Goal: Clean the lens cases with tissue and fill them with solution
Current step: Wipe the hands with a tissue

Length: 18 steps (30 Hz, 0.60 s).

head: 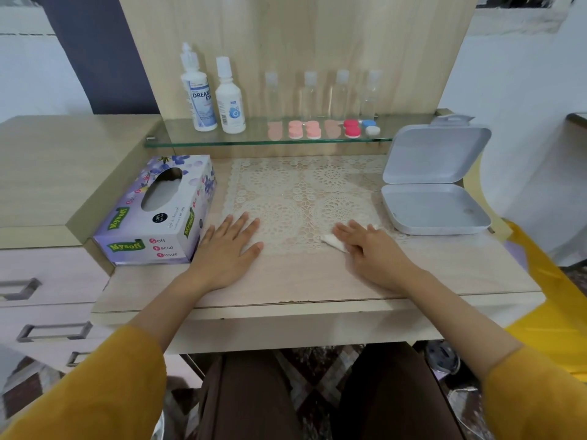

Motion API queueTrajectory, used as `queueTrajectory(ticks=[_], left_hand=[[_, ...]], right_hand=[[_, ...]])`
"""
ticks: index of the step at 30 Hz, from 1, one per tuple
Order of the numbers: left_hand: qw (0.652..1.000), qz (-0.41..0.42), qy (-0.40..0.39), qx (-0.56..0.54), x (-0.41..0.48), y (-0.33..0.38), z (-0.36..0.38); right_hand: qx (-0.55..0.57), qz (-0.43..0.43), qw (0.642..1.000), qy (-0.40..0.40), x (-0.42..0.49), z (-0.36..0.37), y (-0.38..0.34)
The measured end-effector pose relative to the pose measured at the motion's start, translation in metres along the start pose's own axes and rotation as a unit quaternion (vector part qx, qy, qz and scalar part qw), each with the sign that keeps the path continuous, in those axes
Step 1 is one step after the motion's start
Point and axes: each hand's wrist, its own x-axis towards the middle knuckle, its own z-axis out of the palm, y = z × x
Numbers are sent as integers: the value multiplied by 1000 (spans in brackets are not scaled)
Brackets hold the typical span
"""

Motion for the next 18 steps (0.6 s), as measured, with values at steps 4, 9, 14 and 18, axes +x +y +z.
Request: queueTrajectory(ticks=[4,9,14,18], left_hand=[[999,31,-14,-34,0,-6,-7],[999,16,-10,-28,-2,-4,-6],[999,11,-8,-29,-2,-5,-7],[1000,10,1,-28,-3,-6,-5]], right_hand=[[-2,9,1000,16,34,7,-14],[-7,-10,1000,9,65,16,-50],[11,-82,997,0,55,36,-82],[49,-130,990,-10,22,39,-80]])
